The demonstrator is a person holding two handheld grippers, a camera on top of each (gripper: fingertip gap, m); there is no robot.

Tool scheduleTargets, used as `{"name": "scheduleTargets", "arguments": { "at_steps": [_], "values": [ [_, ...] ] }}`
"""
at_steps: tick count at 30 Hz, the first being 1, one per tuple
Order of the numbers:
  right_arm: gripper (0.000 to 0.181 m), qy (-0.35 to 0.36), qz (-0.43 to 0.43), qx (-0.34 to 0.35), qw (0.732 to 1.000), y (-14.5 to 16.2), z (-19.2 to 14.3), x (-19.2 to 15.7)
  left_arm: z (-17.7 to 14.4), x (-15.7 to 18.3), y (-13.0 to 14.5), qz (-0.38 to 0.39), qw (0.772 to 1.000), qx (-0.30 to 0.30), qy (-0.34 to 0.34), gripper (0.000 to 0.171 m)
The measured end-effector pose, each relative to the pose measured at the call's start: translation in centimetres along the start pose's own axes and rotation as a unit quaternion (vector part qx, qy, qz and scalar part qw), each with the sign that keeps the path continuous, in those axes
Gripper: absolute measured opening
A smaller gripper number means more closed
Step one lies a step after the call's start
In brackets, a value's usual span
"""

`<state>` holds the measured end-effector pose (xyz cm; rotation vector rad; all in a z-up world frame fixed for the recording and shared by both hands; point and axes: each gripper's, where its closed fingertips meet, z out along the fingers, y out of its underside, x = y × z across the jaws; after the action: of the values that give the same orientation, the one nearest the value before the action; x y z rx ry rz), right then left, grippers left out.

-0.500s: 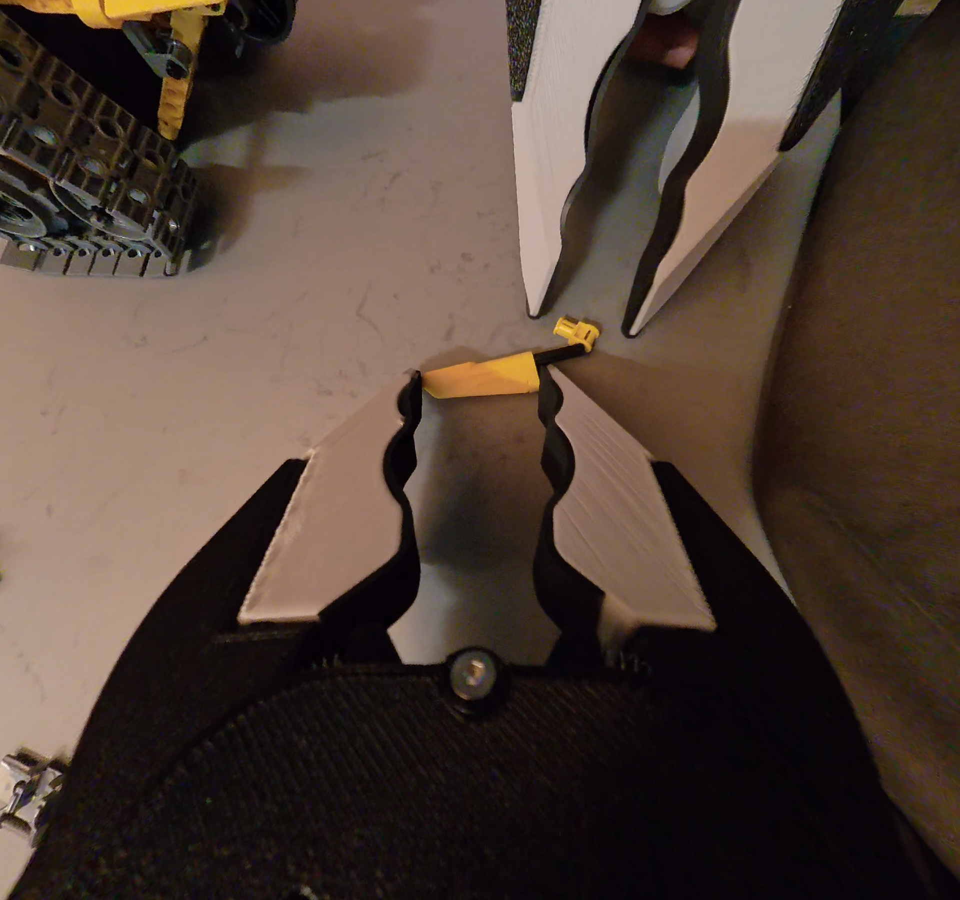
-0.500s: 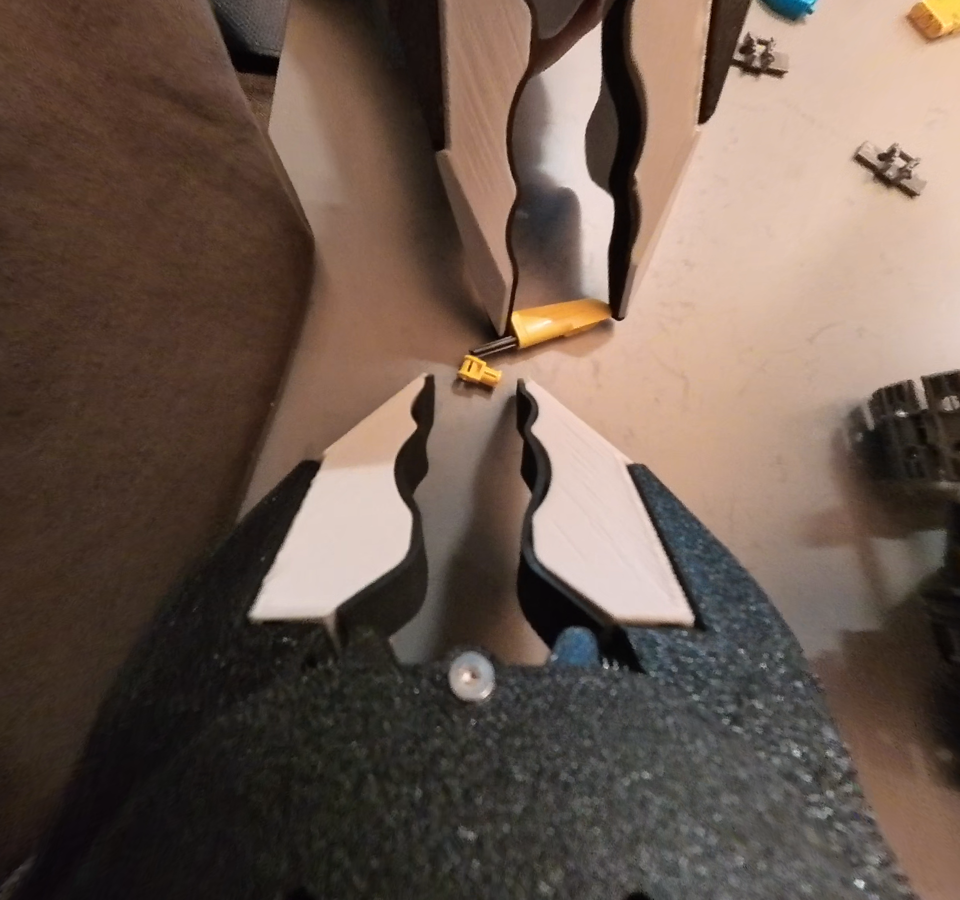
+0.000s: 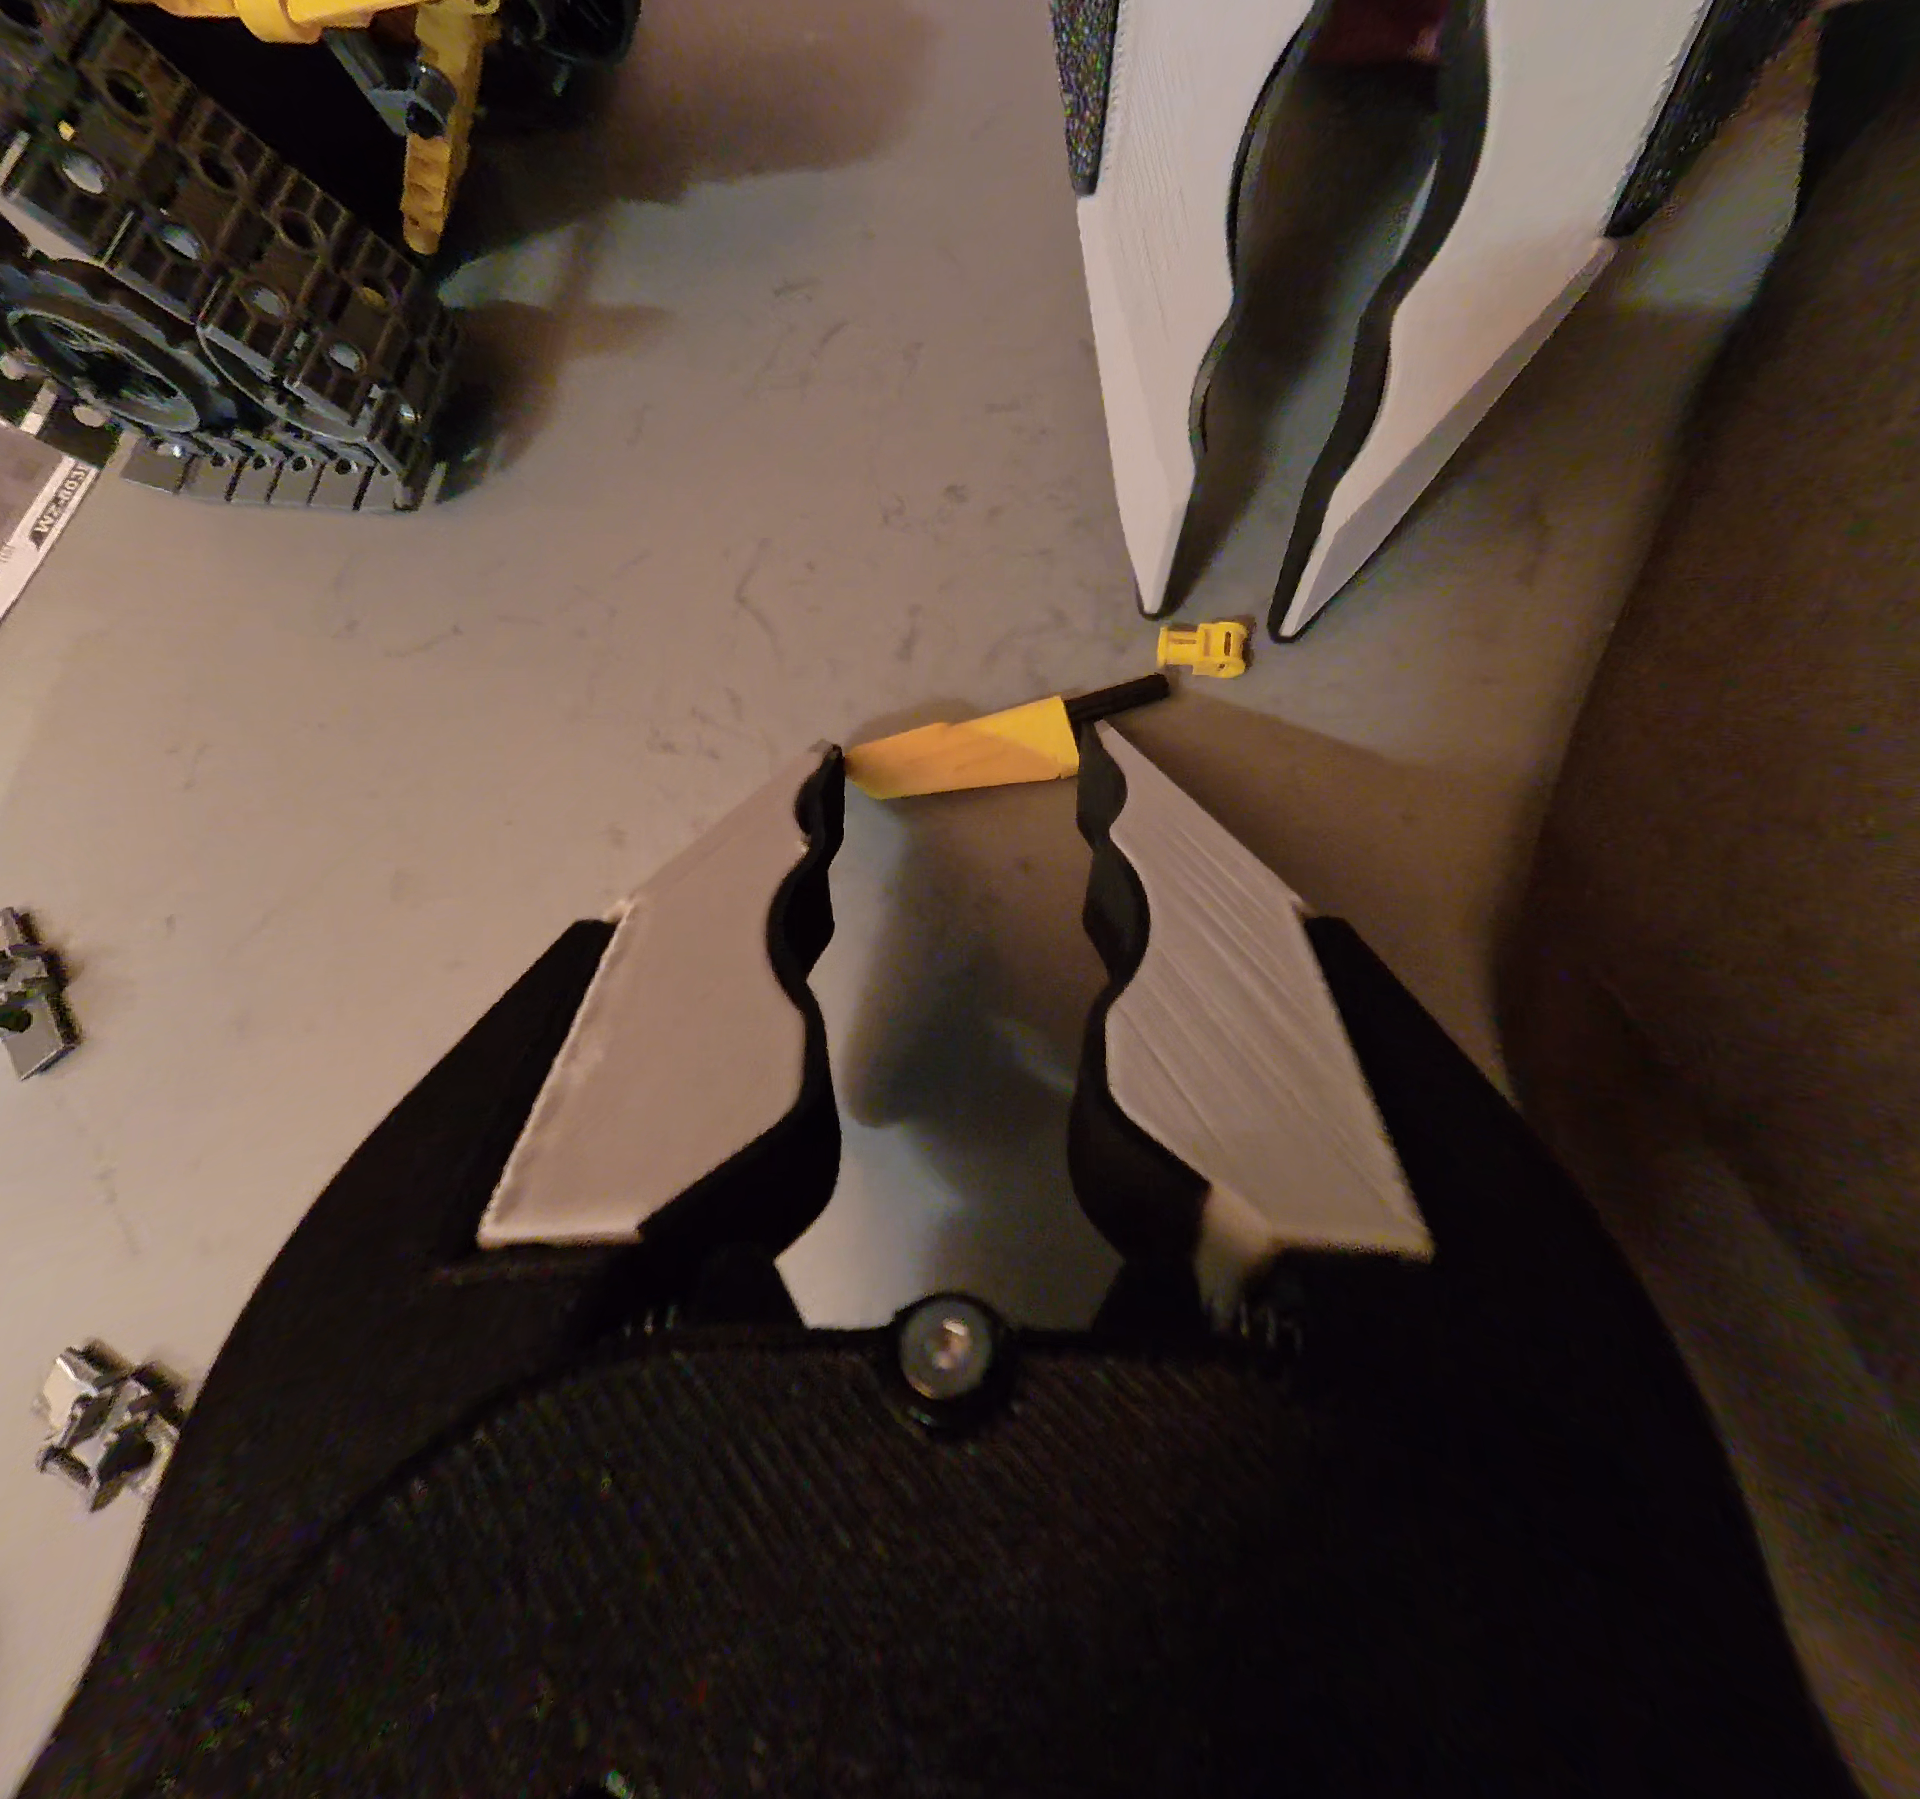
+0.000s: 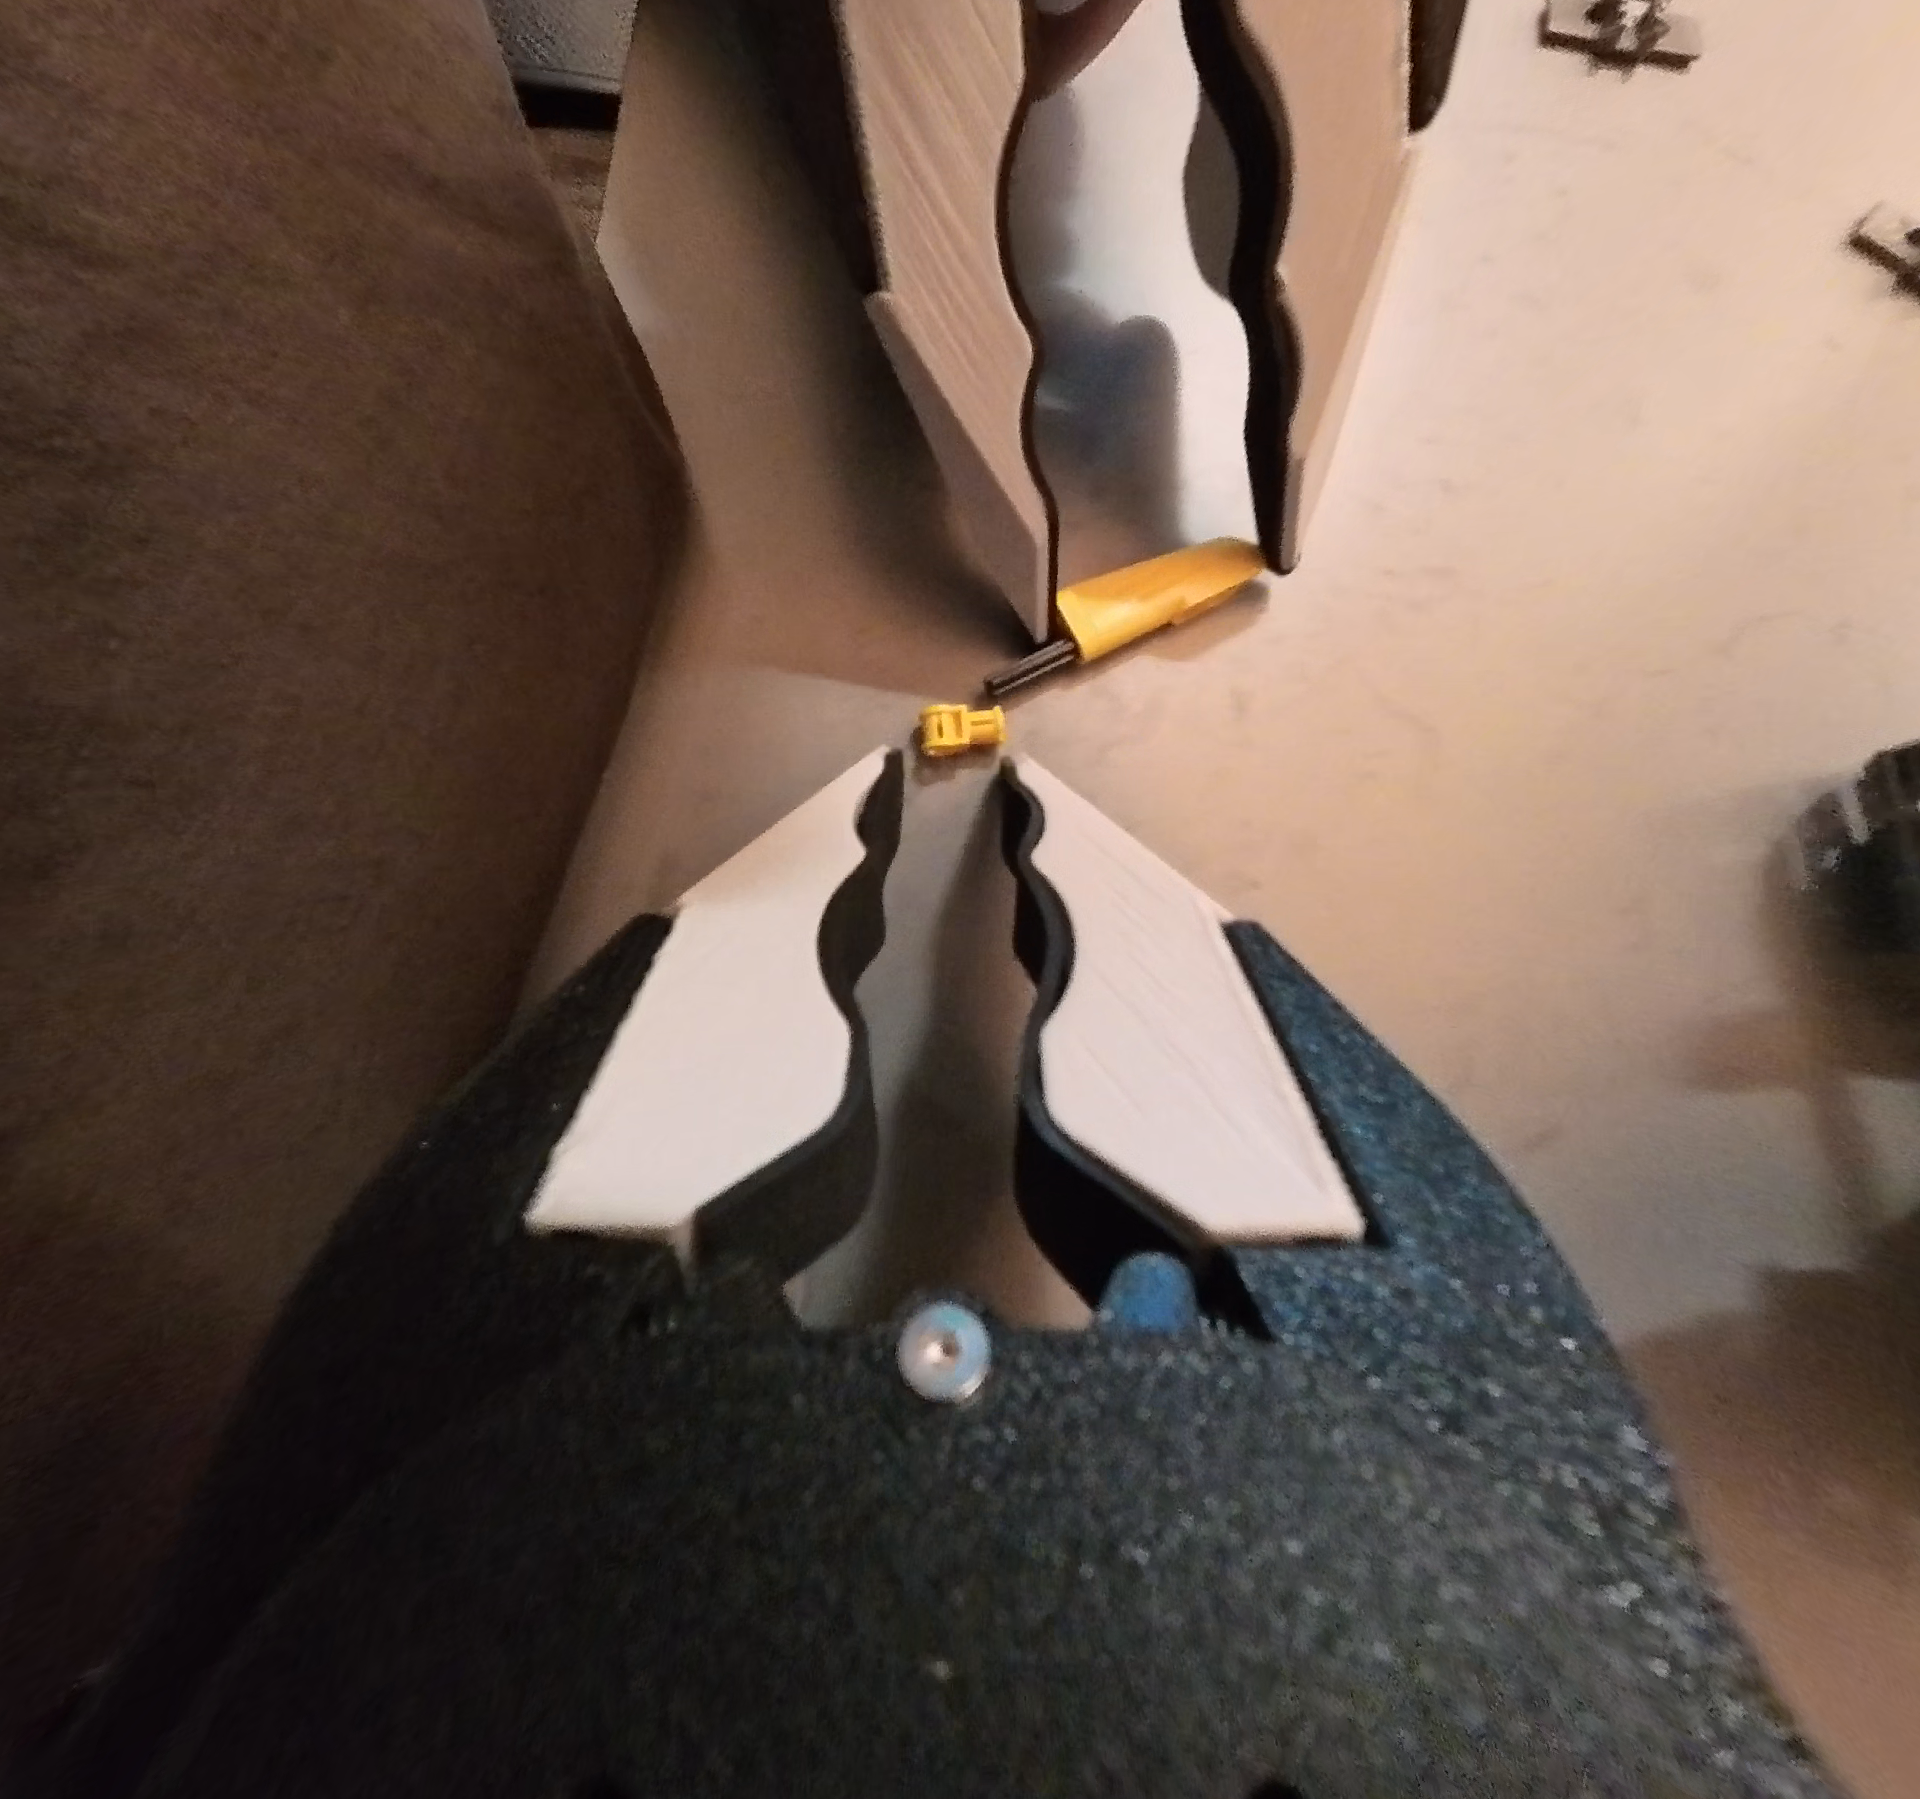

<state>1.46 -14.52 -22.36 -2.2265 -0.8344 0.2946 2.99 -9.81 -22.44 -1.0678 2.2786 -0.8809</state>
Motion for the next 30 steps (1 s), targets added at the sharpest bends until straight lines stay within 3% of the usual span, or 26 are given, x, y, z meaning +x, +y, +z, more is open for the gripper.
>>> {"name": "scheduleTargets", "arguments": {
  "at_steps": [13,17,21,24,30],
  "values": [
    [0.014,0.003,0.066,0.014,0.998,-0.6,0.3,-1.9,-0.4,0.1,0.3,-0.013,0.999,-0.005,-0.036,0.043],
    [0.015,0.057,0.075,0.033,0.995,-0.9,-0.5,-0.6,-0.5,0.1,0.4,-0.018,0.999,-0.007,-0.045,0.043],
    [0.031,0.114,0.092,0.039,0.988,-0.7,-0.9,0.8,-0.6,0.1,0.5,-0.019,0.998,-0.013,-0.060,0.043],
    [0.036,0.120,0.084,0.013,0.989,-0.2,-0.3,0.5,-0.7,0.2,0.5,-0.022,0.997,-0.014,-0.076,0.043],
    [0.028,0.086,0.087,0.007,0.992,-0.4,0.4,0.1,-0.9,0.2,0.6,-0.035,0.994,-0.017,-0.104,0.043]
  ]
}}
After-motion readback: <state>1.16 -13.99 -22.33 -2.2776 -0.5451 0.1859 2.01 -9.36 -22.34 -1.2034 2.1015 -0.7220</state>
